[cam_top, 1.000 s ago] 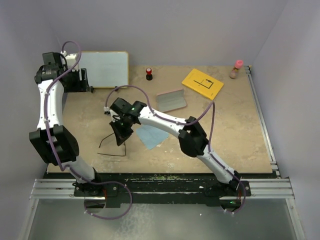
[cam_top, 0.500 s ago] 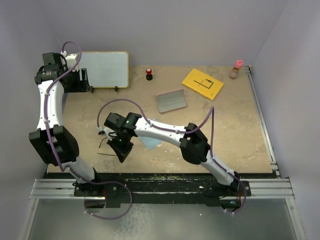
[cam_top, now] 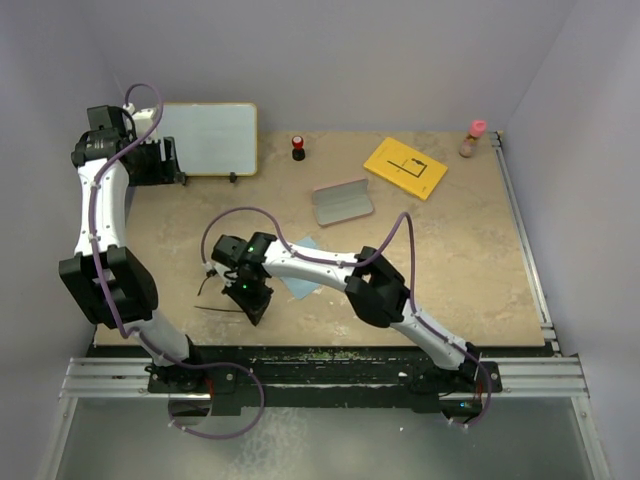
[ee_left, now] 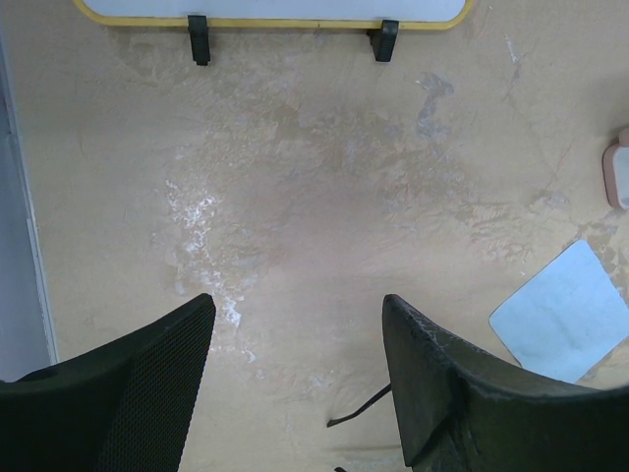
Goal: Organize the sunglasses
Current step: Move the sunglasses to the center of the board.
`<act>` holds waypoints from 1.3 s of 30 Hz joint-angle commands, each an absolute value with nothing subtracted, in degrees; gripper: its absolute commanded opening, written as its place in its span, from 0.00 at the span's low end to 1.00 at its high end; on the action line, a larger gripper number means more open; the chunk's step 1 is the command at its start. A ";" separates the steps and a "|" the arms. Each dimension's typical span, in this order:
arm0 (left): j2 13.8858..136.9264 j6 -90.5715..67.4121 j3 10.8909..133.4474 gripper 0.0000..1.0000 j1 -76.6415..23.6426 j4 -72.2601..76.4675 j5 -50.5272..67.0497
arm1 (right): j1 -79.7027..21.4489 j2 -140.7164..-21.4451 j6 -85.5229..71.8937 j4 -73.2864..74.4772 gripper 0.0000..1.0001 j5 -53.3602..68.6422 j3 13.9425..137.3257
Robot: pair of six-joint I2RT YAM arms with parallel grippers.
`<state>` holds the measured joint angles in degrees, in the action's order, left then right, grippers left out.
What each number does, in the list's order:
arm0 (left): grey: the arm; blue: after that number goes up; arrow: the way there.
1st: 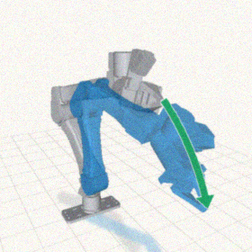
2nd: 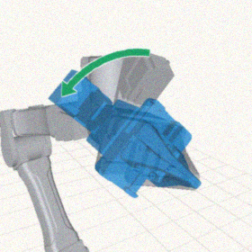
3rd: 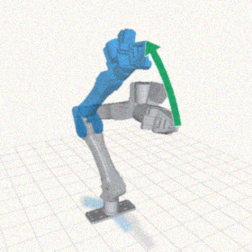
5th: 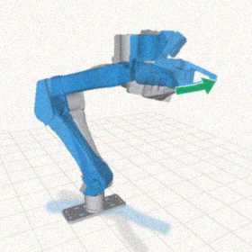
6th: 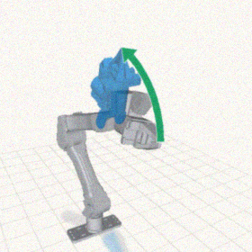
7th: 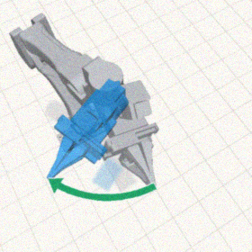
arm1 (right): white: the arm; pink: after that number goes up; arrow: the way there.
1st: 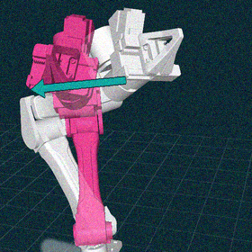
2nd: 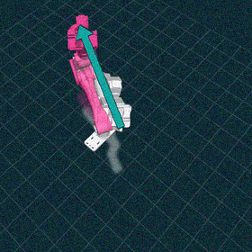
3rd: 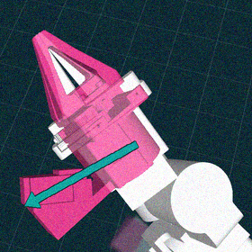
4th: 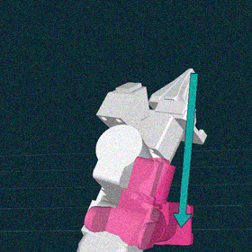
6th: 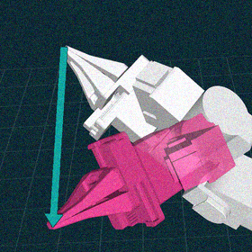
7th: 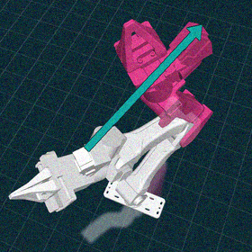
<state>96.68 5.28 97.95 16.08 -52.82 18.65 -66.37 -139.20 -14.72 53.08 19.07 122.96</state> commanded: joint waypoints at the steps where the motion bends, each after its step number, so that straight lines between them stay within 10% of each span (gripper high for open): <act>1: 96.56 4.49 100.63 0.72 16.59 -50.99 19.74 | -66.36 -140.58 -15.99 52.27 0.00 16.50 127.88; 19: 95.80 2.15 102.92 0.72 16.48 -50.86 22.97 | -57.26 -148.37 -23.30 40.23 0.00 24.82 144.23; 25: 94.04 0.62 103.64 0.72 16.52 -48.28 26.12 | -57.99 -135.41 -22.97 31.90 0.25 31.95 125.78; 32: 92.06 1.74 101.94 0.72 15.86 -47.96 33.12 | -52.11 -113.40 -28.13 36.98 0.21 13.35 102.49; 39: 89.53 4.53 97.84 0.72 6.52 -47.15 26.67 | -46.44 -107.21 -30.98 40.81 0.39 4.18 91.70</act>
